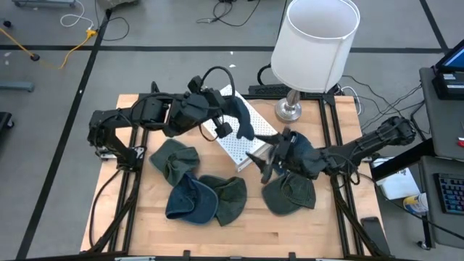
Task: Pick & Place hat
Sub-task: Put the bottom right blue cap on the shelf
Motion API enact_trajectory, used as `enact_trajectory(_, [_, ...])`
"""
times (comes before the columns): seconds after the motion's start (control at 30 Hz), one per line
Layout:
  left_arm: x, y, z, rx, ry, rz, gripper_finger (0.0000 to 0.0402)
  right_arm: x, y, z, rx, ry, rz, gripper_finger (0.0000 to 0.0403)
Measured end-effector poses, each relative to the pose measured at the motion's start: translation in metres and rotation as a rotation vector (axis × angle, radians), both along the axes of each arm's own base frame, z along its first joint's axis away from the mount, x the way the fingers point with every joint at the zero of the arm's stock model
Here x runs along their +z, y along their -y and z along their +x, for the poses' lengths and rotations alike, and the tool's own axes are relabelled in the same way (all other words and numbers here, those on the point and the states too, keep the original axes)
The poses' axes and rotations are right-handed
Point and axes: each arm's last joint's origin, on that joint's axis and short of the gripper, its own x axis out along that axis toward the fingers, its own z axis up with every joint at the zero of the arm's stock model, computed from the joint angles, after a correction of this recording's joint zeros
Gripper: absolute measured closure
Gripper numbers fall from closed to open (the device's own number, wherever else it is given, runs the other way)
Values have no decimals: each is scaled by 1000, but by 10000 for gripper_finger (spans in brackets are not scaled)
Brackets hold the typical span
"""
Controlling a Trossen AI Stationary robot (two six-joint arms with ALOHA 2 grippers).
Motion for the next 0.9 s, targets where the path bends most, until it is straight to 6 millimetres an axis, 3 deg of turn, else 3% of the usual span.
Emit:
enact_trajectory(0.27, [-1, 1, 1, -27, 78, -134, 401, -16, 1, 7, -225, -151, -184, 123])
enact_trajectory(0.63, [0, 2, 3, -82, 163, -301, 401, -20, 3, 8, -270, -225, -276, 126])
enact_trajectory(0.9, [6, 5, 1, -113, 211, -311, 401, -19, 4, 6, -360, -306, -380, 142])
